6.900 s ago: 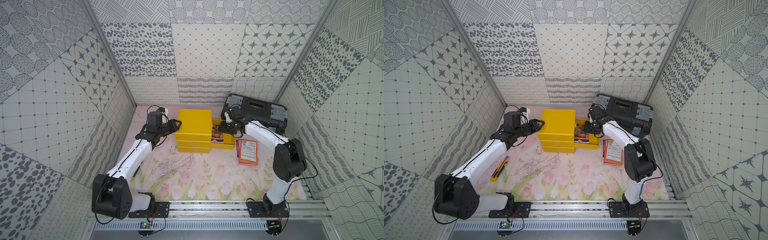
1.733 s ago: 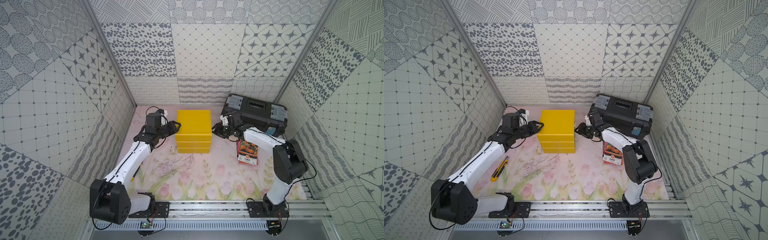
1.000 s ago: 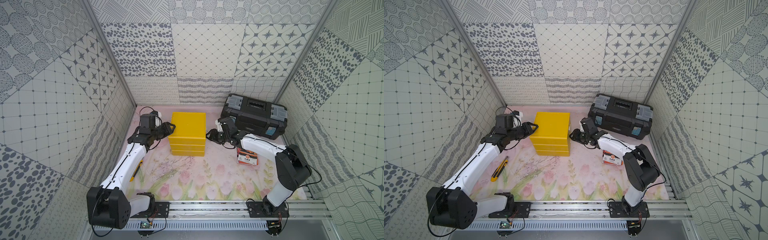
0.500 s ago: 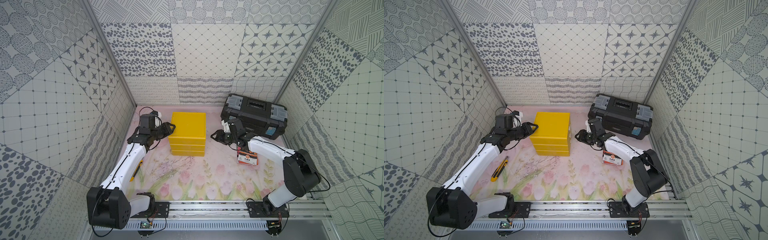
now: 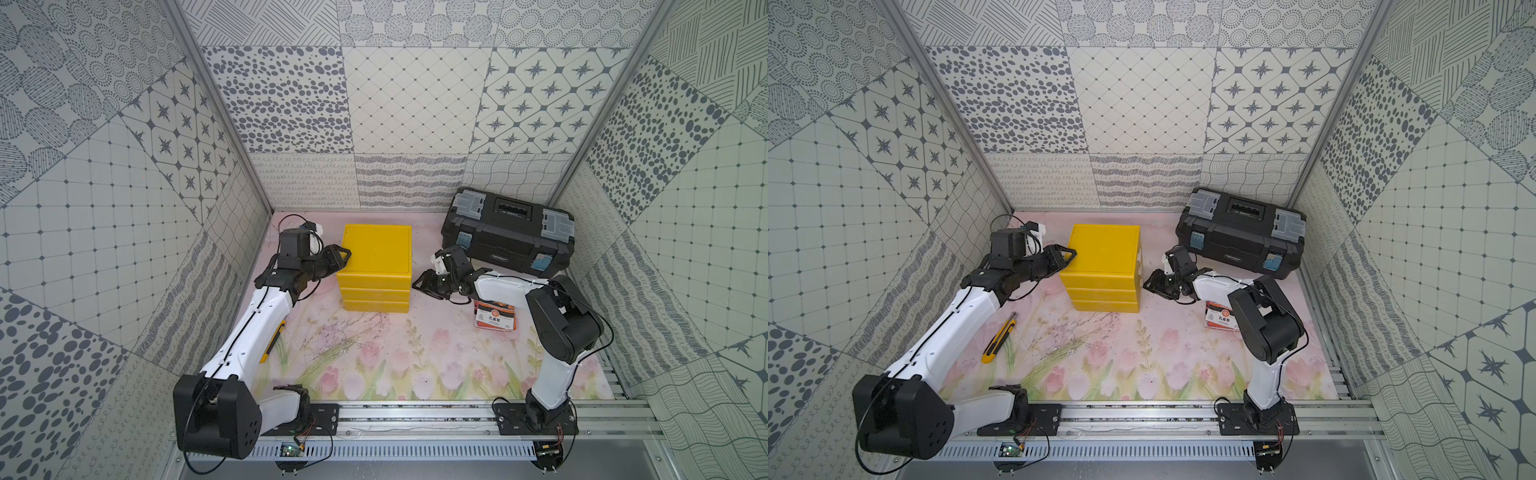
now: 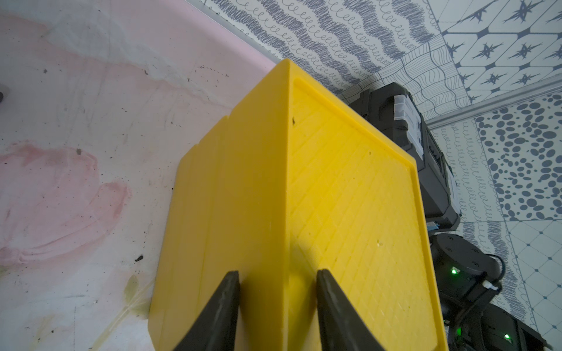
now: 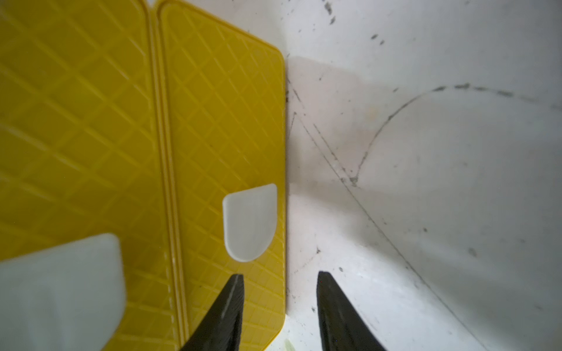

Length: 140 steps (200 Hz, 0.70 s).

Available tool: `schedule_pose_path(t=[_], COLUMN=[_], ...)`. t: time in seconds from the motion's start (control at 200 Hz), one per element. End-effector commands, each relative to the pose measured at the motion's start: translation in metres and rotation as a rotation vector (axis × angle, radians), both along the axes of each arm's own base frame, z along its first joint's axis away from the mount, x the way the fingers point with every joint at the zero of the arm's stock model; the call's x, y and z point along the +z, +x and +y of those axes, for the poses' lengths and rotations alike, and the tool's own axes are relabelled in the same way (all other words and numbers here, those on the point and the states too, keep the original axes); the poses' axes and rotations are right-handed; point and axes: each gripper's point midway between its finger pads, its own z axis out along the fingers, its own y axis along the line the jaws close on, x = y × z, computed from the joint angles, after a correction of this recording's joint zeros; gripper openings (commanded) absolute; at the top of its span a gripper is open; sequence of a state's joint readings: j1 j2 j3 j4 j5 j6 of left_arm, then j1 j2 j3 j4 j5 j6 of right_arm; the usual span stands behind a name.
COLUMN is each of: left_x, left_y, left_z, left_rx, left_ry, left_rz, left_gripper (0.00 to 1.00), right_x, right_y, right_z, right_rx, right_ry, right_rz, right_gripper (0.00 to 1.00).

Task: Take the seed bags out of the drawer
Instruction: Open the drawer in the storage box.

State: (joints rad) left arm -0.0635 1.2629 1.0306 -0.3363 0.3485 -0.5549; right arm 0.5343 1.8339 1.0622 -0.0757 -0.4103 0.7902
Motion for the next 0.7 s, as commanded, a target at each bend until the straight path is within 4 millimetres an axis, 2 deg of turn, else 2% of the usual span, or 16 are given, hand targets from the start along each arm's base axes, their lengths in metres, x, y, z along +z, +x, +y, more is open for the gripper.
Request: schedule_pose_path(t=[0.0, 0.155, 0.33, 0.5, 0.695], left_x=[-0.074, -0.075, -0.075, -0.076, -0.076], left_y=[-0.065, -0.066, -0.066, -0.066, -0.066], left_z=[0.008, 0.008, 0.008, 0.007, 0.007], left_rx=[-0.011, -0.011, -0.012, -0.012, -0.012], left_ry=[0.058, 0.058, 0.057, 0.055, 0.055], left_rz=[0.391, 0.394, 0.395, 0.398, 0.398], left_gripper=[0.43, 0.43, 0.43, 0.43, 0.43], right_x=[0.017, 0.021, 0.014, 0.005, 0.002], right_y=[0.012, 0.013, 0.019, 0.023, 0.026], right_z=[0.014, 0.018, 0.019, 0.018, 0.010], right_rx=[0.007, 0.012, 0.008, 0.007, -0.005], right_ry=[0.057, 0.059, 0.027, -0.036, -0.104], right_rz=[-0.052, -0.062, -0.052, -0.050, -0.061], right_gripper=[0.45, 0.45, 0.44, 0.39, 0.27])
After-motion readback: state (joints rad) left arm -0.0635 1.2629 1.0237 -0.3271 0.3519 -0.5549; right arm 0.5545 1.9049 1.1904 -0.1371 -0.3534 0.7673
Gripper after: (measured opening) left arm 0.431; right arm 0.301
